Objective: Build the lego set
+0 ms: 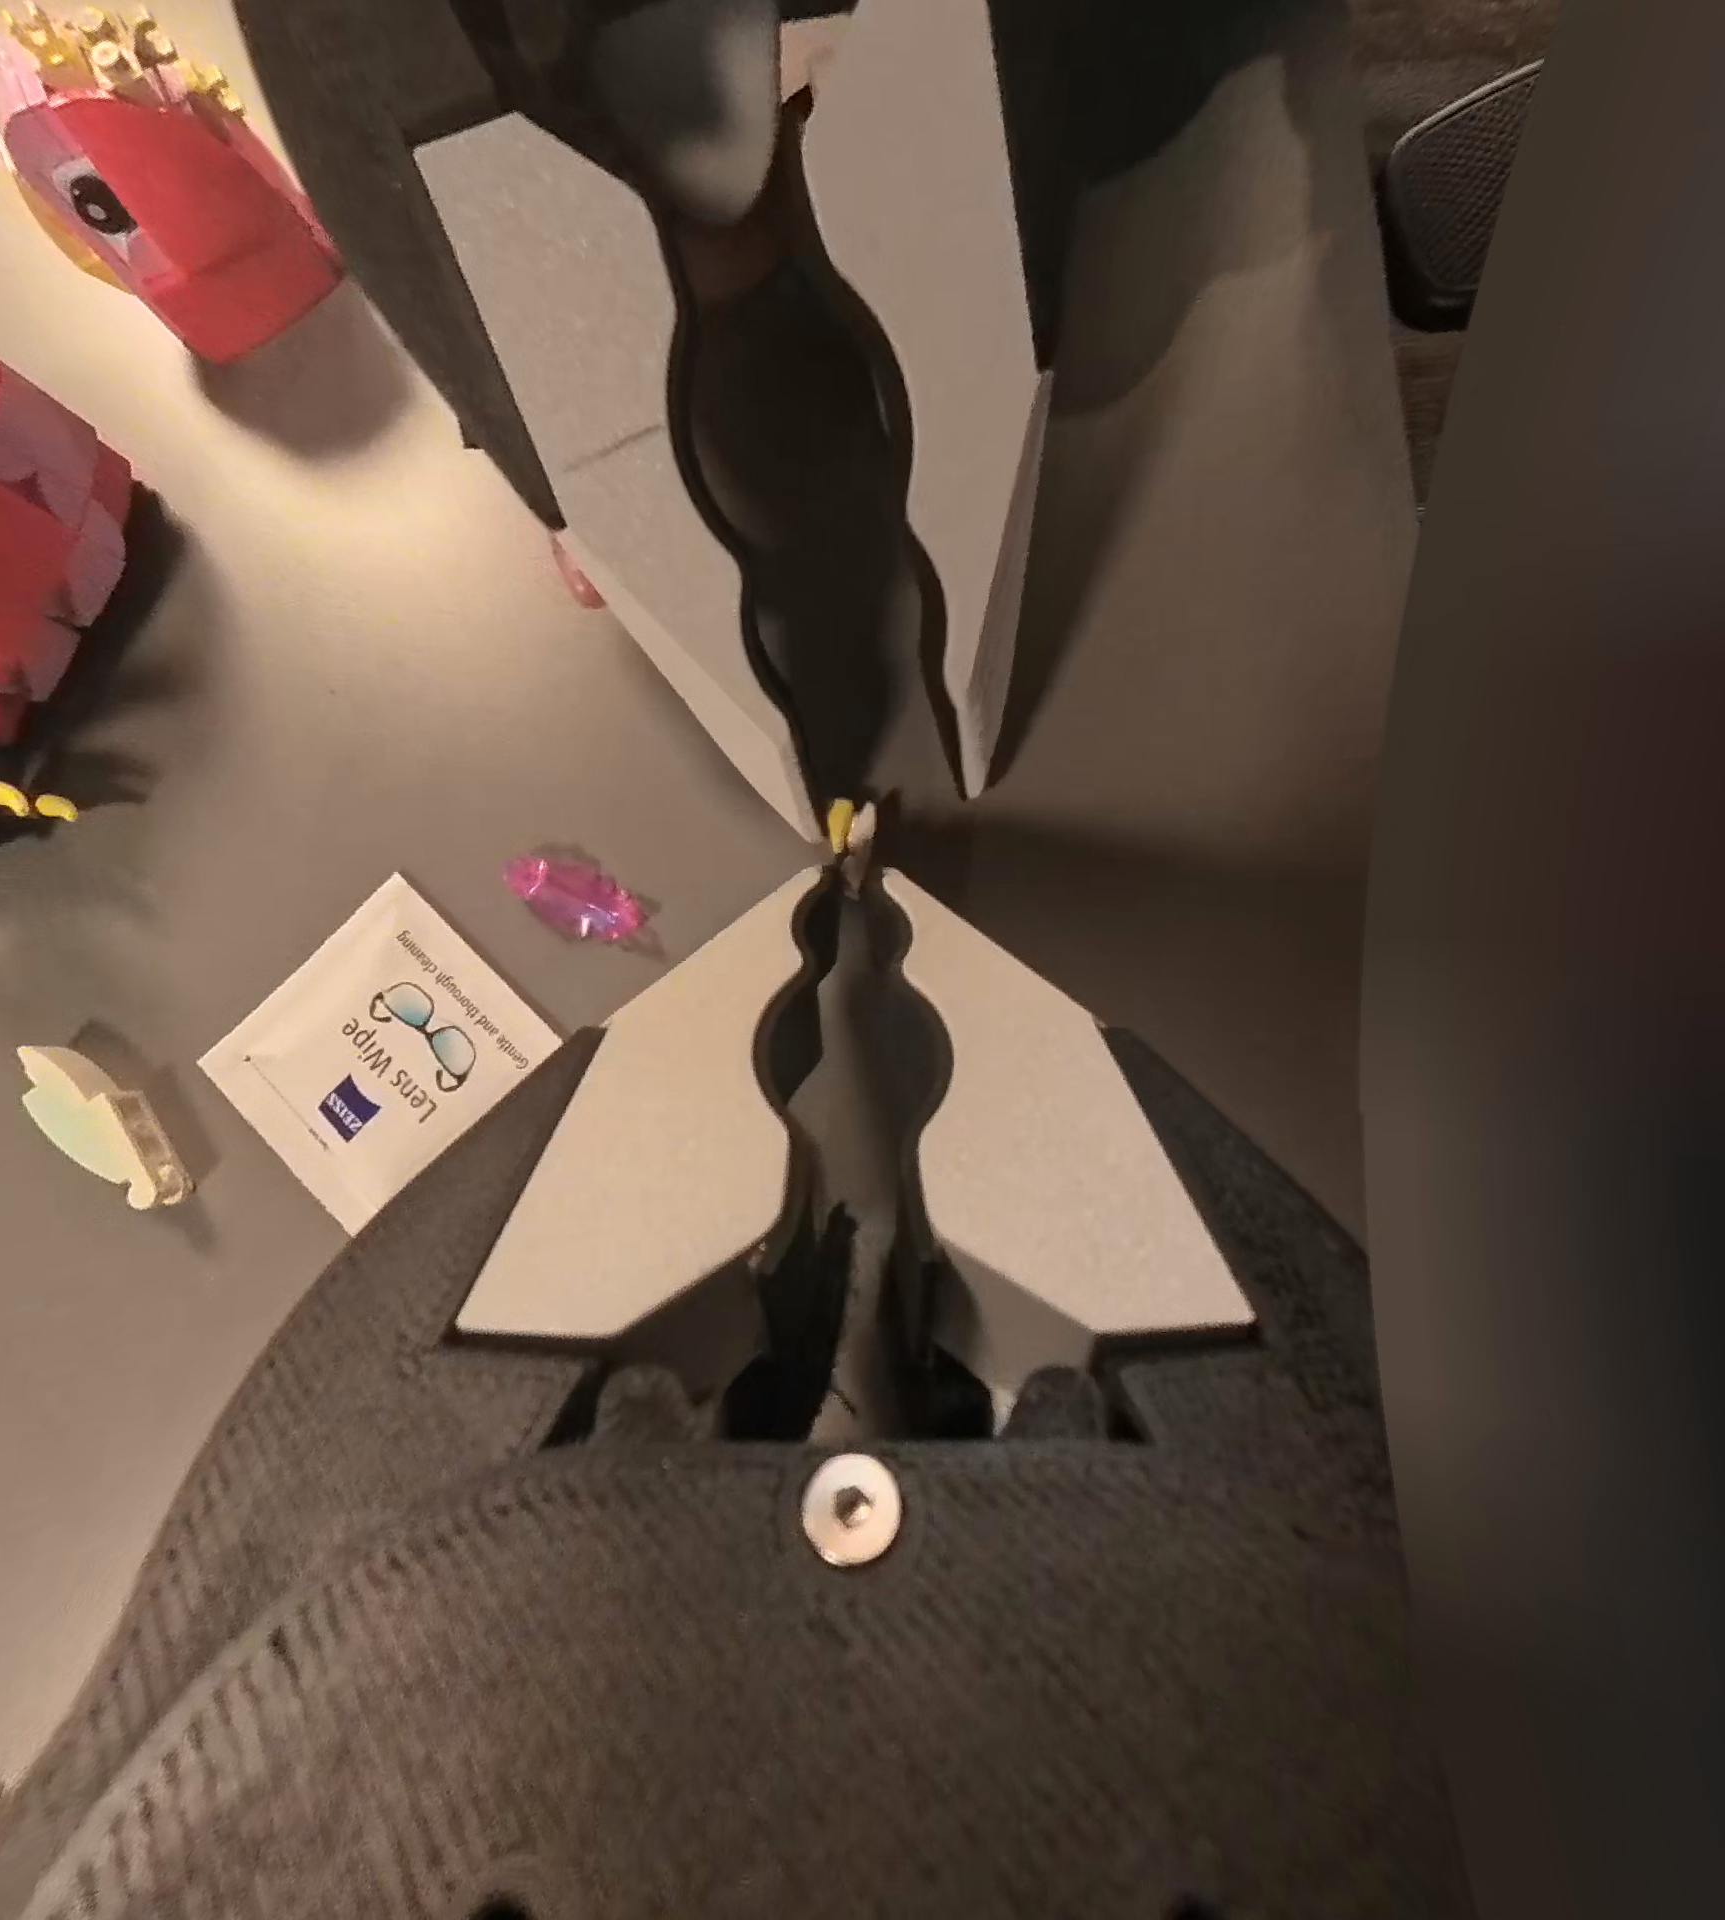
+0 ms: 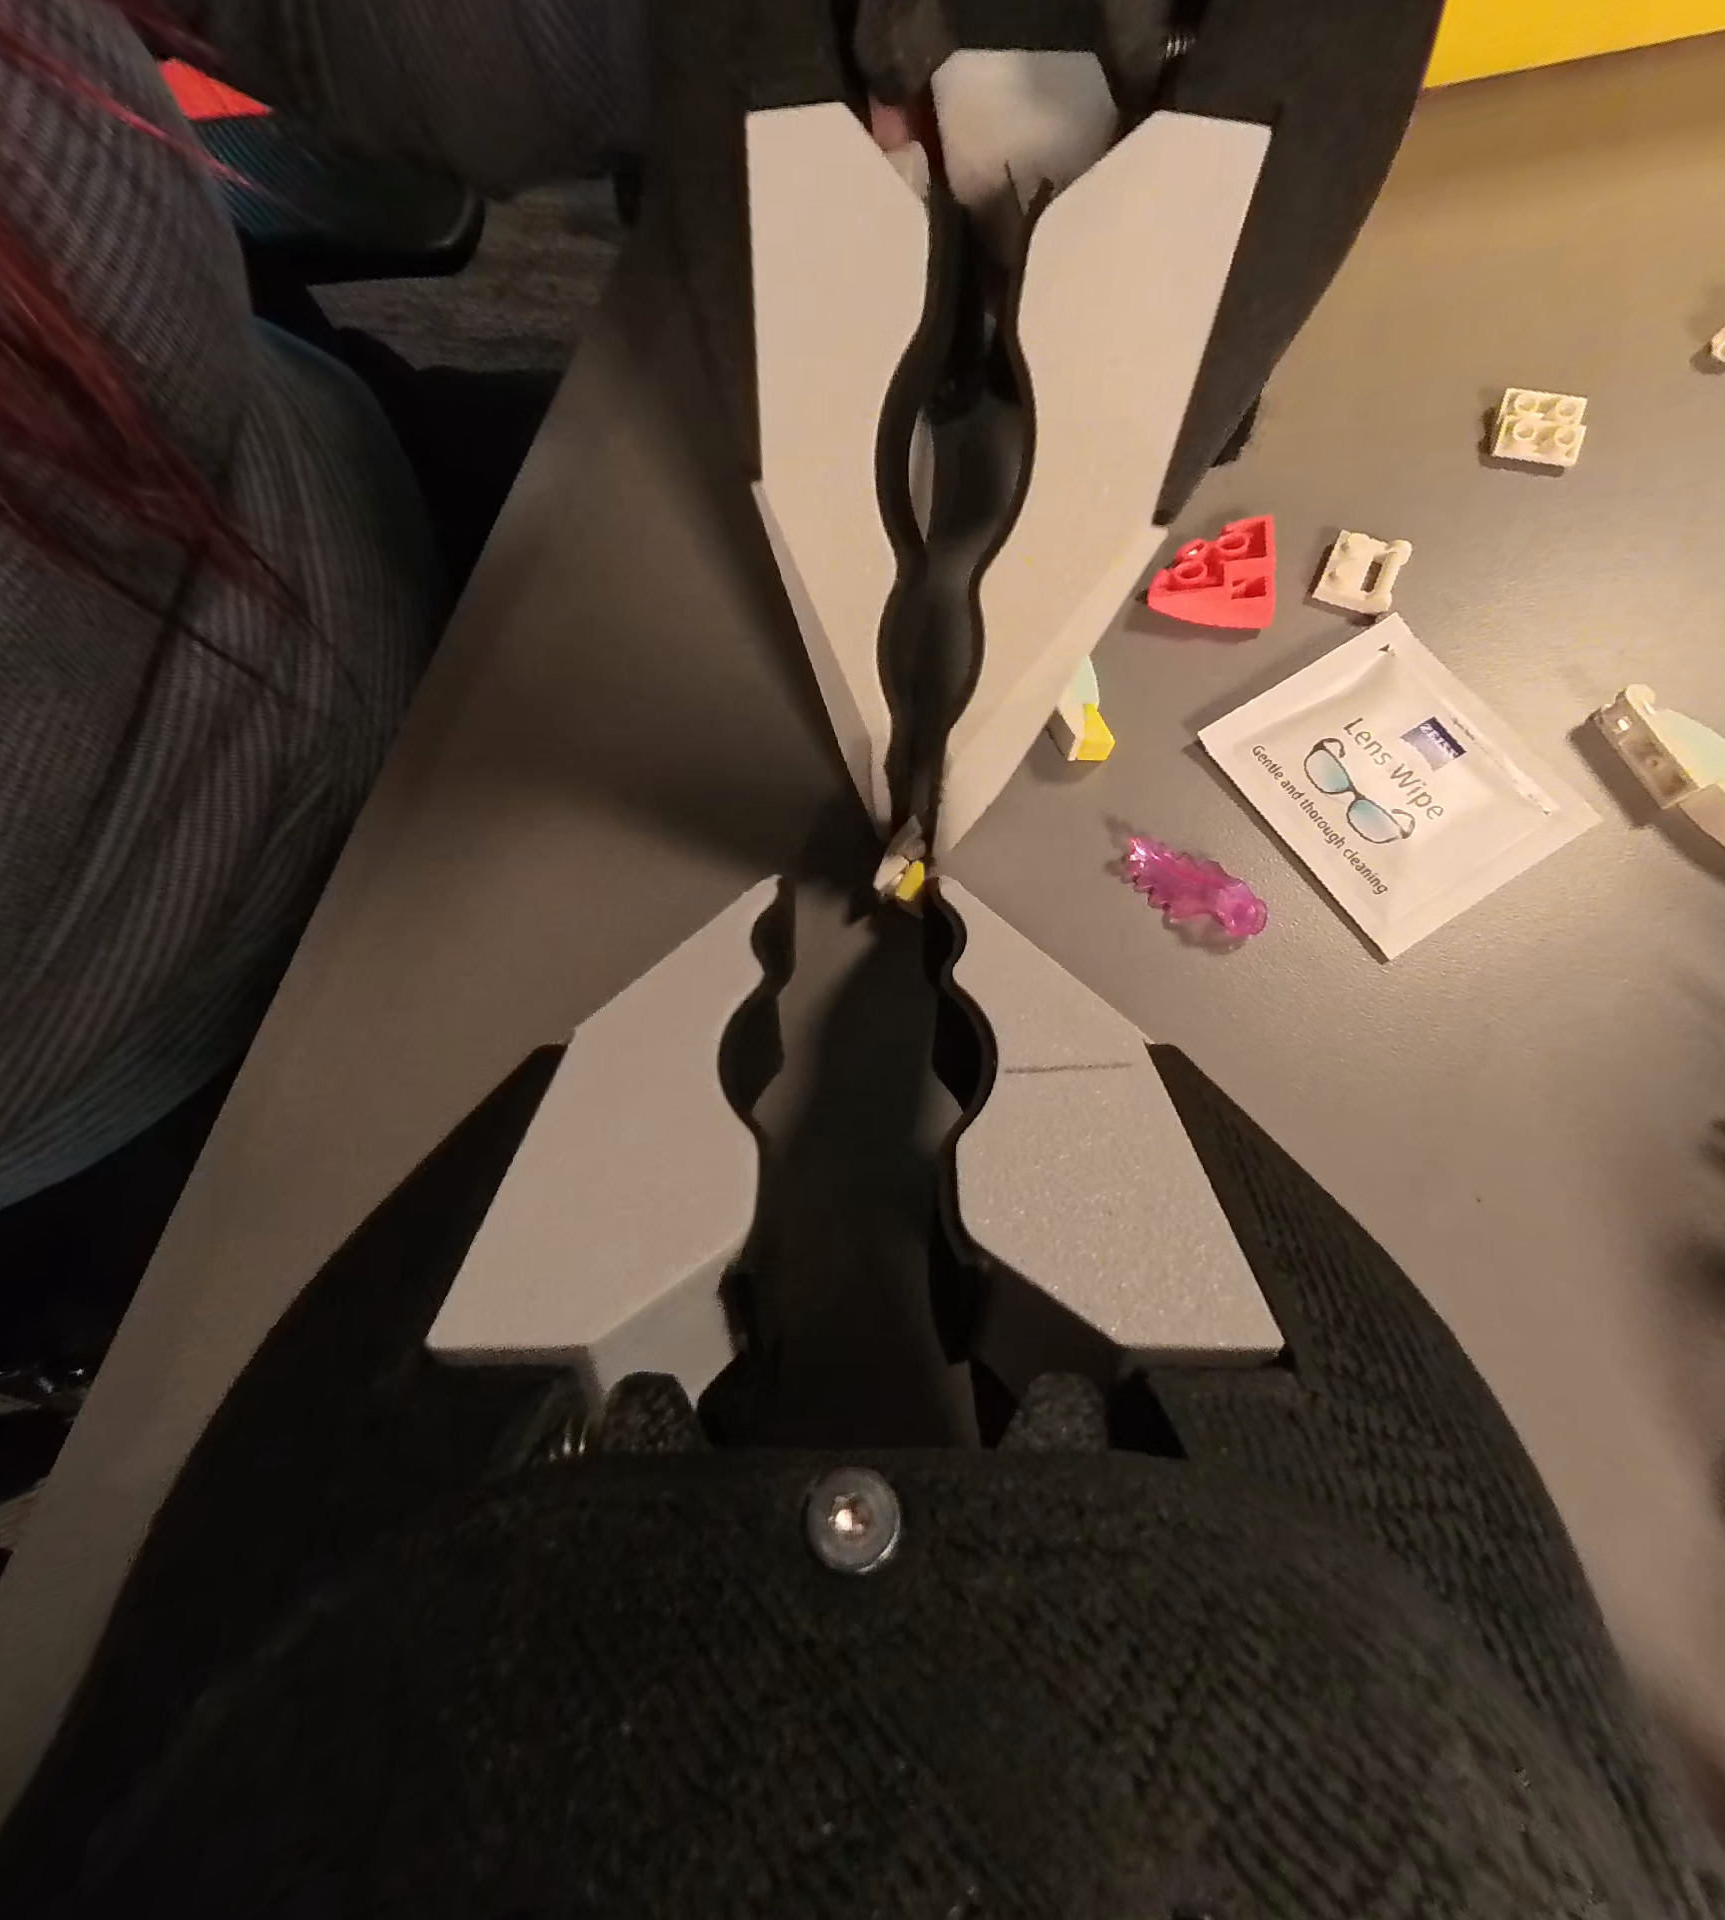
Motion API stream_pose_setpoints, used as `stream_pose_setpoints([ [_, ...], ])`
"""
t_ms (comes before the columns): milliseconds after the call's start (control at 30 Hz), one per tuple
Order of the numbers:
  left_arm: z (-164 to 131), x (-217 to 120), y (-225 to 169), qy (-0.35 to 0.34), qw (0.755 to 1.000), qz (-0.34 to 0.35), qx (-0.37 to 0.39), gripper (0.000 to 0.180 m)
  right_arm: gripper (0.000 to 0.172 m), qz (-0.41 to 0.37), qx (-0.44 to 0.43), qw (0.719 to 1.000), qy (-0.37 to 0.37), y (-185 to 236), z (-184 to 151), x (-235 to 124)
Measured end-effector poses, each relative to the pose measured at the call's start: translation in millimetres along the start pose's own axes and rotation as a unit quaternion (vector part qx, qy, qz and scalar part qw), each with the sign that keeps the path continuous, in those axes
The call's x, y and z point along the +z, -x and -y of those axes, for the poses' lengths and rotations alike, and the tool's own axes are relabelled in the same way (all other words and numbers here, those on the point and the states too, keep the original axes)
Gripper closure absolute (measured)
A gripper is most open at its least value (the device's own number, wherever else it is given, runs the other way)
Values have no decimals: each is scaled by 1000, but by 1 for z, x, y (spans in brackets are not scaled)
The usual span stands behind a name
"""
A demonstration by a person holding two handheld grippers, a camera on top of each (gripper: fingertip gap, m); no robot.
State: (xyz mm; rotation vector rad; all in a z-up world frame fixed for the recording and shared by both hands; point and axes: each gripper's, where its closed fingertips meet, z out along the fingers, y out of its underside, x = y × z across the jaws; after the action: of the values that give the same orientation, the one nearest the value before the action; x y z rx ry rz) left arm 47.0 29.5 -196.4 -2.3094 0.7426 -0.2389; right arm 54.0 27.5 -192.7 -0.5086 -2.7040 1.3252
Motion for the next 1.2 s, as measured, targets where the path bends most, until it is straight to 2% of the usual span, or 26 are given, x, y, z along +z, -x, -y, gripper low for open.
stream_pose_setpoints([
  [33, 0, 0, 1, -2, 1000, 3, -1, 176, 150, -5, 0, 1000, 0, -1, 0, 0],
  [200, 1, 0, 2, -14, 999, 33, -6, 177, 163, -38, 16, 999, 2, -8, 1, 2],
  [433, -1, -2, 4, -30, 992, 113, -55, 178, 160, -99, 6, 995, 11, -12, 6, 7],
  [633, -2, -3, 4, -39, 987, 128, -93, 178, 156, -96, 31, 995, 8, -13, 5, 6],
  [800, -2, -3, 4, -41, 985, 114, -126, 178, 157, -100, 36, 994, 4, -14, 5, 7],
  [1033, -1, -4, 6, -49, 985, 144, -80, 178, 164, -116, 32, 993, 4, -16, 5, 6],
  [1200, -1, -4, 4, -44, 982, 180, -35, 178, 165, -145, -15, 989, 12, -14, 6, 7],
])
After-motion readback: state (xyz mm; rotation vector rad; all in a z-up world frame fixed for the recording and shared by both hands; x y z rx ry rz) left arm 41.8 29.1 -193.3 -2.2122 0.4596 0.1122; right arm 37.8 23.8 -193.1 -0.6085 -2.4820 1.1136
